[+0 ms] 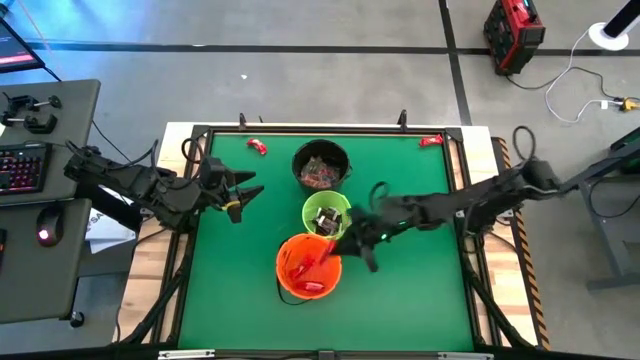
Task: Sort candy by brand, put in halloween buckets
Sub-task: Put the red chocolate bar into the orange bucket
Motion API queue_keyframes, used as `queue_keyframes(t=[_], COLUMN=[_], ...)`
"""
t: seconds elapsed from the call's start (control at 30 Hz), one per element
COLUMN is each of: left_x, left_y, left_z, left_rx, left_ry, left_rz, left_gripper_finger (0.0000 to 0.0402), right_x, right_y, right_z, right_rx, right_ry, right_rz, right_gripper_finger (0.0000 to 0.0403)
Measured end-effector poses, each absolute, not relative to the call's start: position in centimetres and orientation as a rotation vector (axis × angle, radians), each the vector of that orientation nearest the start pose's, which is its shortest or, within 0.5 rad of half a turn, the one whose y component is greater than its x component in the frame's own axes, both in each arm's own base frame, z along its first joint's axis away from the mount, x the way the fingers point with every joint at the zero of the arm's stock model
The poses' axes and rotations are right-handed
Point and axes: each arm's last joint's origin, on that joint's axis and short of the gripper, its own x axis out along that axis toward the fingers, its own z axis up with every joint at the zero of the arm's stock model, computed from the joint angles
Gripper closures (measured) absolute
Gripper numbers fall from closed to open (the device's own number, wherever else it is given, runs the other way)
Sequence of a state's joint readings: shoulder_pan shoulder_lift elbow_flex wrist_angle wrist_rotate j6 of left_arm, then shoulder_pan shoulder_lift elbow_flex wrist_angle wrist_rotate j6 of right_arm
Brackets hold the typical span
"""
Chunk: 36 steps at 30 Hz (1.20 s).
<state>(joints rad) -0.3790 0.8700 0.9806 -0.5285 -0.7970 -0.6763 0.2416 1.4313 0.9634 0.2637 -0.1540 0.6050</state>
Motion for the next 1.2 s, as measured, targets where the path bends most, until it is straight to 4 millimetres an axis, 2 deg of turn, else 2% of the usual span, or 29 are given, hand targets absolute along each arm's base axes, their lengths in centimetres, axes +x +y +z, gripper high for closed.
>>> queue_keyframes(t=[0.2,0.4,0.53,0.7,0.83,0.9,1.0,1.1,1.2], left_x=[16.3,16.3,16.3,16.3,16.5,16.8,17.0,16.9,16.9], left_y=[-4.2,-4.2,-4.3,-4.3,-3.9,-2.8,0.1,4.0,8.7], left_z=[35.6,35.6,35.6,35.6,35.5,35.1,34.0,32.7,31.2], left_rx=[-0.416,-0.374,-0.331,-0.317,-0.362,-0.419,-0.445,-0.451,-0.504], left_ry=[0.195,0.204,0.218,0.226,0.260,0.301,0.433,0.586,0.724], left_rz=[0.512,0.506,0.496,0.488,0.435,0.454,0.514,0.576,0.622], left_gripper_finger=[0.0151,0.0151,0.0151,0.0151,0.0151,0.0151,0.0151,0.0151,0.0151], right_x=[35.6,38.3,39.8,41.3,41.4,41.1,40.1,38.6,37.3], right_y=[9.3,10.0,10.3,10.7,10.0,9.1,7.5,5.9,4.5], right_z=[28.9,29.1,29.4,29.7,31.3,32.3,33.9,36.1,37.6], right_rx=[0.300,0.192,0.183,0.162,0.164,0.195,0.201,0.185,0.191], right_ry=[0.677,0.880,0.965,1.010,1.030,1.039,1.070,1.068,1.049], right_rz=[0.317,0.288,0.275,0.263,0.255,0.193,0.069,-0.050,-0.141], right_gripper_finger=[0.0399,0.0365,0.0310,0.0209,0.0154,0.0145,0.0143,0.0142,0.0142])
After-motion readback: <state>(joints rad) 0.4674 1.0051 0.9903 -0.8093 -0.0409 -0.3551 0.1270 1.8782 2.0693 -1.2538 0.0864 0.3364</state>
